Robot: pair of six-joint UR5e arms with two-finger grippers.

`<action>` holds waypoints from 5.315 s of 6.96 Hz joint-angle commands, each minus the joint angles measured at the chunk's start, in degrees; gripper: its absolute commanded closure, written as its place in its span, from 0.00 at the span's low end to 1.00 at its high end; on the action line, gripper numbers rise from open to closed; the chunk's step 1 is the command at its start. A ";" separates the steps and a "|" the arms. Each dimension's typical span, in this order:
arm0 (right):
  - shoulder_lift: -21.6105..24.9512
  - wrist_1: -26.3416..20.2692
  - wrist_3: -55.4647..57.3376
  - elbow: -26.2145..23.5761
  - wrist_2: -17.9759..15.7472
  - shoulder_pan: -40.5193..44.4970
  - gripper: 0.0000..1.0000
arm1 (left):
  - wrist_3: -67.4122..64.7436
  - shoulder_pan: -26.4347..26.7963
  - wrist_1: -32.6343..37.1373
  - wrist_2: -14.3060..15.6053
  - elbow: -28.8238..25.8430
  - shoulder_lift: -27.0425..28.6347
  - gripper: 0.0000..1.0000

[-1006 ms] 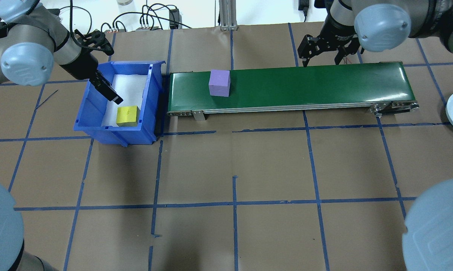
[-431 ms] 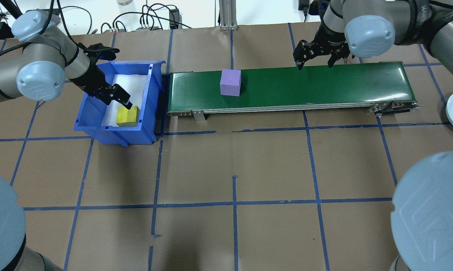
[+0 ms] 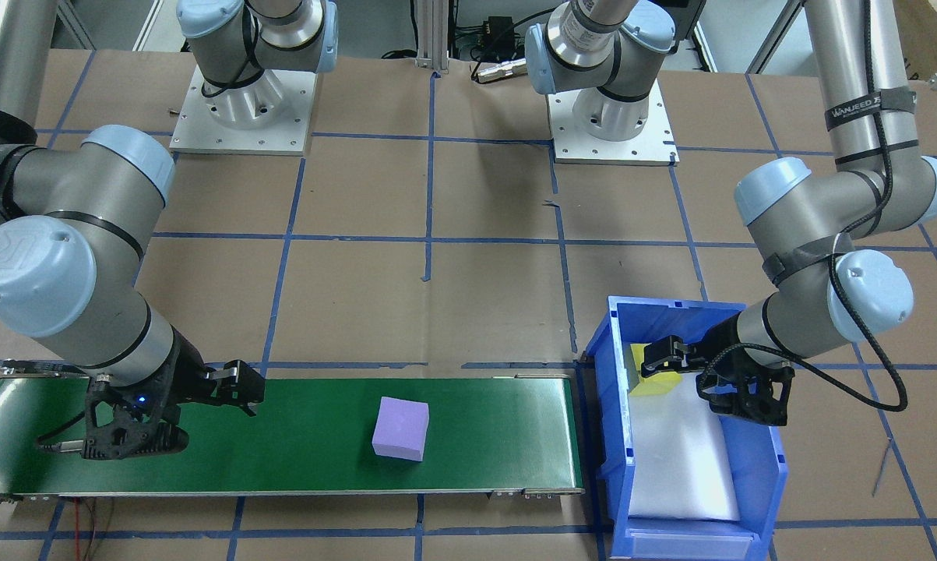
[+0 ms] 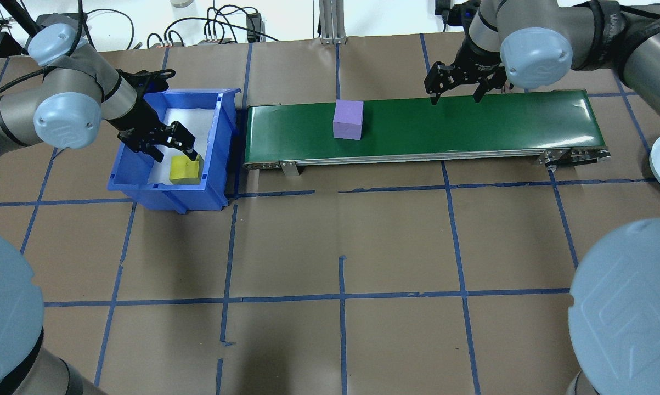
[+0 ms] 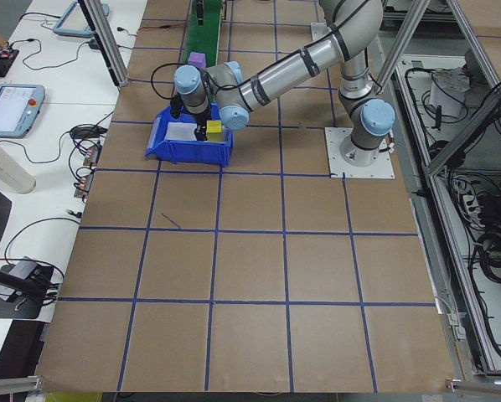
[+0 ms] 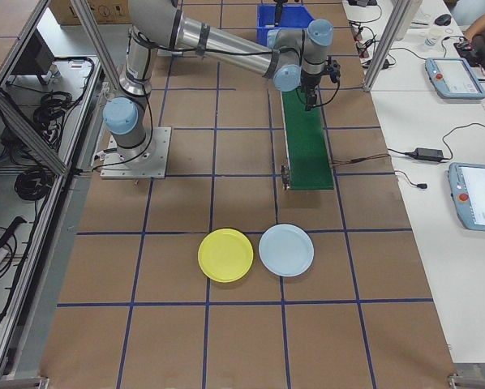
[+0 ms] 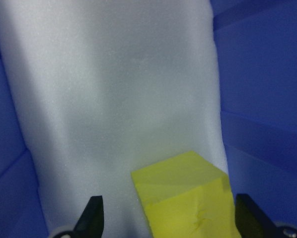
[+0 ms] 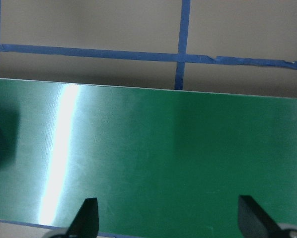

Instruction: Move block left to right into plate

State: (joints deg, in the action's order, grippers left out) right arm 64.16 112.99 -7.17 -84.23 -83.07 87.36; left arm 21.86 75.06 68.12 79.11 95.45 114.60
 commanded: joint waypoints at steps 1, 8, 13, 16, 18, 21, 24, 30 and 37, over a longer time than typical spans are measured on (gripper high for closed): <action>0.00 0.04 0.22 -0.50 2.47 0.00 0.00 | -7.85 0.09 0.00 -0.10 -0.18 1.24 0.07; -0.80 0.12 1.63 -0.41 5.55 0.00 0.00 | -8.68 0.17 0.97 -0.89 -0.36 0.45 0.04; -2.64 1.53 8.39 0.47 5.46 0.00 0.00 | -7.45 0.26 1.23 -2.30 2.36 0.98 0.04; -3.08 1.53 8.40 0.73 5.46 0.00 0.00 | -3.07 0.09 1.14 -1.86 2.72 1.15 0.35; -3.17 1.53 8.40 0.47 5.37 0.00 0.00 | -2.44 0.09 0.62 -1.42 1.32 0.81 0.59; -4.22 3.37 7.96 -0.32 4.41 0.00 0.01 | -0.51 0.09 1.58 2.71 -4.90 -3.66 0.62; -3.53 3.47 4.64 0.20 -2.71 -0.61 0.83 | 0.74 4.98 4.22 4.12 -7.64 -6.66 0.62; 11.42 -1.55 -40.49 -5.76 -10.80 -26.84 0.77 | -23.96 21.87 -1.21 4.04 -15.74 2.81 0.61; -1.57 15.31 -60.77 -9.38 -9.40 -43.95 0.77 | -24.58 21.97 -1.23 4.12 -13.72 7.48 0.15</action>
State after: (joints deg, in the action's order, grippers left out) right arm 65.57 124.19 -66.52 -93.93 -92.67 43.84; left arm -2.77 97.03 67.16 83.10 81.63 122.08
